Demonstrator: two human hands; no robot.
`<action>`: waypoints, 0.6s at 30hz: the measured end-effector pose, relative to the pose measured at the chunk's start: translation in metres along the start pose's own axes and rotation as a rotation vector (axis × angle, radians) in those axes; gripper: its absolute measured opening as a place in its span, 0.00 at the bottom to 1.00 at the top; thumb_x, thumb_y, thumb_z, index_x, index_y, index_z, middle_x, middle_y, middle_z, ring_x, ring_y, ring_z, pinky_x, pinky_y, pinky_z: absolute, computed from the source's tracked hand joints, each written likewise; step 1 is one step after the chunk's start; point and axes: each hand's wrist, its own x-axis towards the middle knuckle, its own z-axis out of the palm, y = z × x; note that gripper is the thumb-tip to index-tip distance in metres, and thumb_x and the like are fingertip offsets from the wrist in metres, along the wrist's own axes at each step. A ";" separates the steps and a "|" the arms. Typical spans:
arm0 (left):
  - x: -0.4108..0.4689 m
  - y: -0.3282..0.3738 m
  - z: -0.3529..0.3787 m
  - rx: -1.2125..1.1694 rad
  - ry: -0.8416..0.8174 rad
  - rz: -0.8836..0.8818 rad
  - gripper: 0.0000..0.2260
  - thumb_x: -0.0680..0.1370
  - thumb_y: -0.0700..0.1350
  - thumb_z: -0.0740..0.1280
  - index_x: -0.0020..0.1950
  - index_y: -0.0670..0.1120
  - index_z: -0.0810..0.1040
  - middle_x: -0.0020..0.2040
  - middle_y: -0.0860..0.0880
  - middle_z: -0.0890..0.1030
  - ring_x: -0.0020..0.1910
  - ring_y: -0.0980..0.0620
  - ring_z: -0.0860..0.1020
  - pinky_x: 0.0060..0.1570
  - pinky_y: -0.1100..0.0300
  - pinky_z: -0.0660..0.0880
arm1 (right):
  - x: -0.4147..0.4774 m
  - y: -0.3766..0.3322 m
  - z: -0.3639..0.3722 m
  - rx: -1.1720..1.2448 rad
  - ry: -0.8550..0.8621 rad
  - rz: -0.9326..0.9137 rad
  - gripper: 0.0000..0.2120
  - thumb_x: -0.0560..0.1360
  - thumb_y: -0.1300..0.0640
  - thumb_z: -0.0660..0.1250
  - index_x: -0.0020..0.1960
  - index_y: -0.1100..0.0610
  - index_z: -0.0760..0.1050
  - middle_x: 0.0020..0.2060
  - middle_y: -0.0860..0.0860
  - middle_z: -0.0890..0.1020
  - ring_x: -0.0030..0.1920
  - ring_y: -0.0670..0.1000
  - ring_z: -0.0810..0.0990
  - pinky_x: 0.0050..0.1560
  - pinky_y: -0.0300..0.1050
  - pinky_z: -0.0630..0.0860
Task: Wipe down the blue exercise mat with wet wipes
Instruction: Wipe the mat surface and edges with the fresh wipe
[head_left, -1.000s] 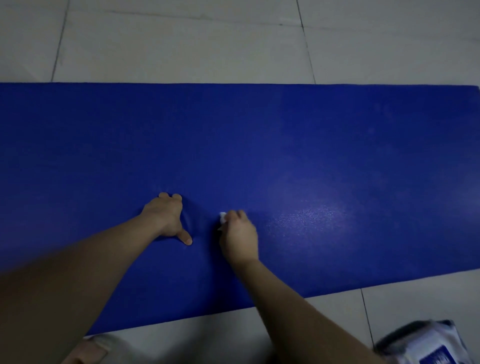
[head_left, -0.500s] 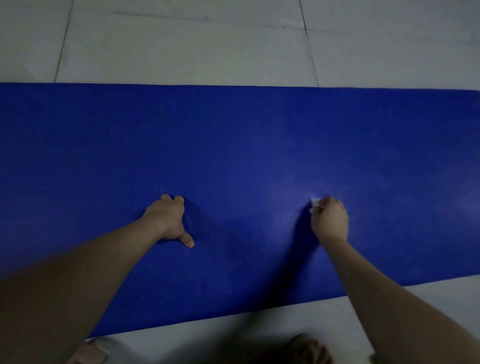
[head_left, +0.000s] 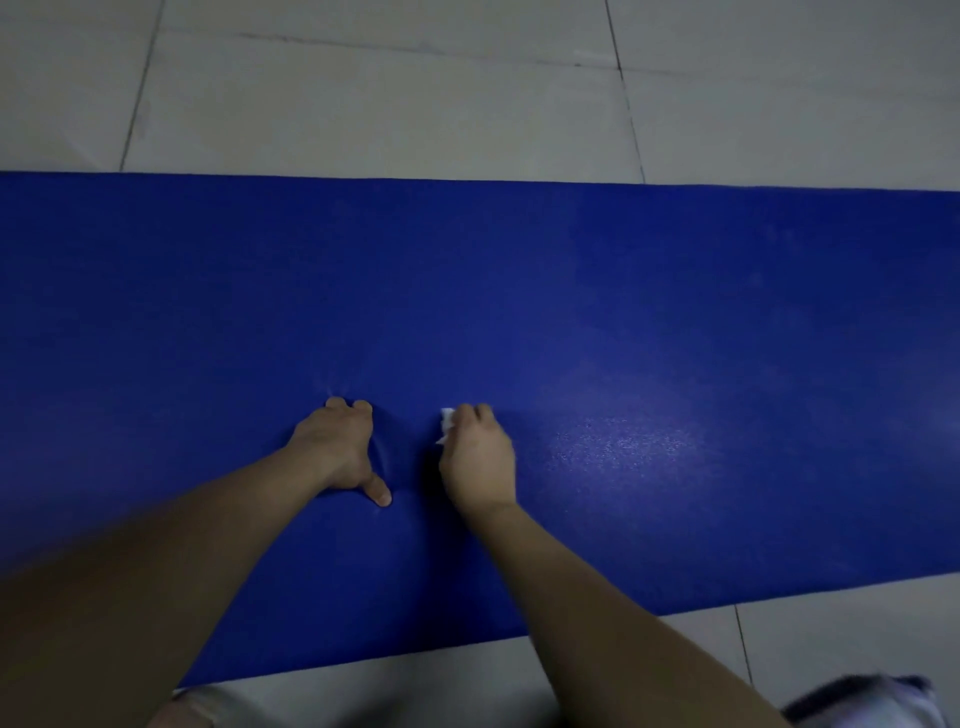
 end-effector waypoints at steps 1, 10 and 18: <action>0.000 0.000 0.000 0.000 0.001 0.000 0.53 0.57 0.67 0.82 0.73 0.46 0.63 0.69 0.44 0.67 0.63 0.45 0.73 0.56 0.53 0.77 | 0.000 -0.003 0.002 -0.004 -0.028 -0.041 0.07 0.81 0.59 0.63 0.56 0.61 0.75 0.53 0.57 0.77 0.45 0.58 0.79 0.40 0.45 0.67; -0.001 -0.001 0.000 -0.029 -0.007 0.009 0.51 0.58 0.66 0.82 0.72 0.47 0.63 0.68 0.45 0.67 0.63 0.46 0.72 0.57 0.54 0.77 | 0.028 0.101 -0.066 -0.094 0.075 0.138 0.06 0.80 0.60 0.62 0.54 0.62 0.74 0.55 0.58 0.77 0.48 0.63 0.80 0.45 0.53 0.75; 0.000 -0.001 0.000 -0.033 -0.006 0.008 0.52 0.57 0.66 0.82 0.73 0.48 0.63 0.68 0.46 0.68 0.63 0.46 0.72 0.59 0.53 0.76 | 0.048 0.154 -0.102 -0.055 0.213 0.536 0.09 0.81 0.59 0.63 0.57 0.64 0.73 0.56 0.63 0.78 0.54 0.65 0.78 0.44 0.49 0.68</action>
